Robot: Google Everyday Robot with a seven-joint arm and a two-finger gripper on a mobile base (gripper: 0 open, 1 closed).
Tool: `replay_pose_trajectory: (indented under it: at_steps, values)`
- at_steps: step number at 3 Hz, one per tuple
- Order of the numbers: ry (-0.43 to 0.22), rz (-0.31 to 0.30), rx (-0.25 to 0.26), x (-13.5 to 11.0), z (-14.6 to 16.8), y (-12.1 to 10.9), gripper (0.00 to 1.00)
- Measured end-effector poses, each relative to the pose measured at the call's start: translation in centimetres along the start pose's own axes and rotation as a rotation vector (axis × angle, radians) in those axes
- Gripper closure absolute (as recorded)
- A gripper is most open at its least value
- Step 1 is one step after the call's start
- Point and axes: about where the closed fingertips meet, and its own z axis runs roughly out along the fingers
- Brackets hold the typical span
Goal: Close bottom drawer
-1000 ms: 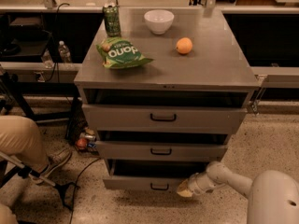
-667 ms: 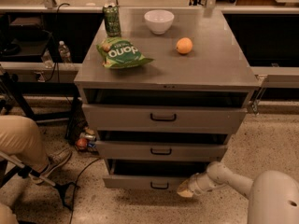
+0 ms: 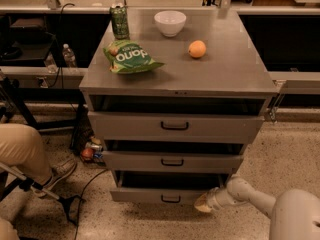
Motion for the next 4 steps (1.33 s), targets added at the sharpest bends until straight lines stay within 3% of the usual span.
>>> replay_pose_trajectory:
  at_steps: [2, 3, 4]
  values:
    - [-0.009, 0.001, 0.065, 2.1, 0.9, -3.1, 1.0]
    - [-0.005, -0.006, 0.082, 2.3, 1.5, -4.4, 1.0]
    - [-0.012, -0.032, 0.136, 1.7, 1.2, -5.9, 1.0]
